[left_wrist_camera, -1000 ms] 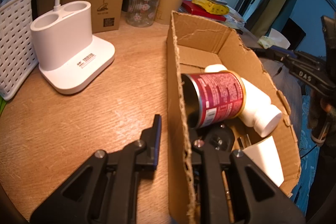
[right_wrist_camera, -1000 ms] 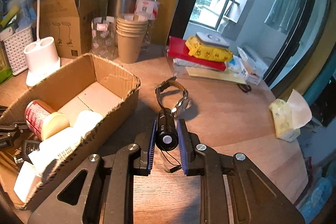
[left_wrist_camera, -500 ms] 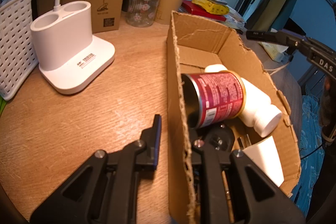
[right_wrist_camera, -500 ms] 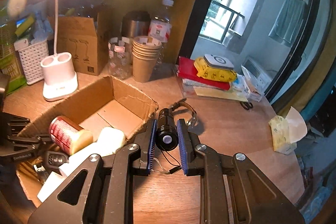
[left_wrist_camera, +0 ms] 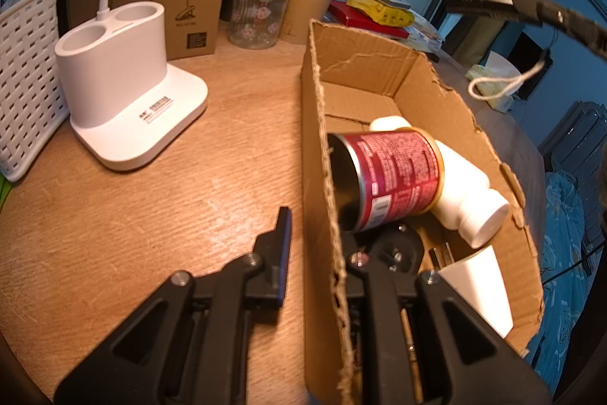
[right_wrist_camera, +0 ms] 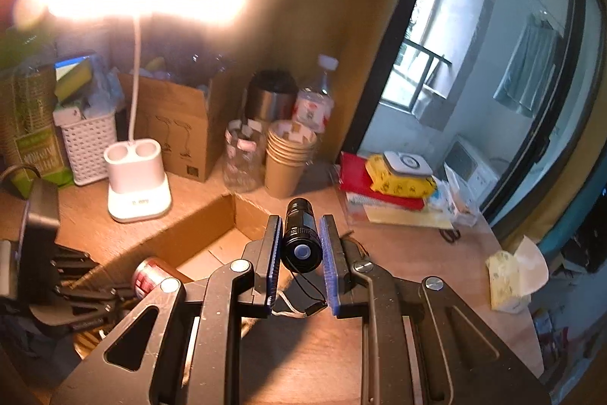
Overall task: Organize rigid objects
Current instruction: 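Carry the flashlight over the box with the right gripper, then lower the flashlight into the box and open the right gripper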
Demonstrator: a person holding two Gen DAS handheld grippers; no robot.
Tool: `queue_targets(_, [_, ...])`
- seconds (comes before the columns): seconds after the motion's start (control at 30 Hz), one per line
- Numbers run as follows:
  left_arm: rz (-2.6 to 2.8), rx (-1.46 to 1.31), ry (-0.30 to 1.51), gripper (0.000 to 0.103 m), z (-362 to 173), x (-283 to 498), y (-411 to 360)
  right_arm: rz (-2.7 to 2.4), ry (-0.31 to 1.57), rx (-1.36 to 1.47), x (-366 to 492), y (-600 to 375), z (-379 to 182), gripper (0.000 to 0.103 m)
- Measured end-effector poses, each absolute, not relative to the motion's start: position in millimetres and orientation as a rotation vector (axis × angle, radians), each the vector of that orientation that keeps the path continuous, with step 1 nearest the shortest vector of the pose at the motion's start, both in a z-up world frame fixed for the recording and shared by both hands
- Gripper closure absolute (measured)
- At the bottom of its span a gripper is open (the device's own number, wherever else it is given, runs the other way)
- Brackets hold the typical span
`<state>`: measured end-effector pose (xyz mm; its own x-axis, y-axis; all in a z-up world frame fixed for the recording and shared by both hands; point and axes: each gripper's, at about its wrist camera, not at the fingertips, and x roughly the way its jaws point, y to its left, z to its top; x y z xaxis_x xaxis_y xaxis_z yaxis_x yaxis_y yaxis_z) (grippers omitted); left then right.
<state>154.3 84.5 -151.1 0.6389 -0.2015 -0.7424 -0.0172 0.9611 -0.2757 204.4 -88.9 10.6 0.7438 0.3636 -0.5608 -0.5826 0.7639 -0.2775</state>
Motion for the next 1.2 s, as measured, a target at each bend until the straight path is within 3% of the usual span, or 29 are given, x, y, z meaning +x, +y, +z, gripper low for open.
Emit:
queue_targets(0.3, [-0.107,-0.269,0.874,0.088,-151,154,84,0.594,0.509,-0.468,204,-60,4,0.082])
queue_targets(1.2, [-0.106,-0.268,0.874,0.088,-152,154,85,0.643,0.685,-0.653,233,-6,-86,0.081])
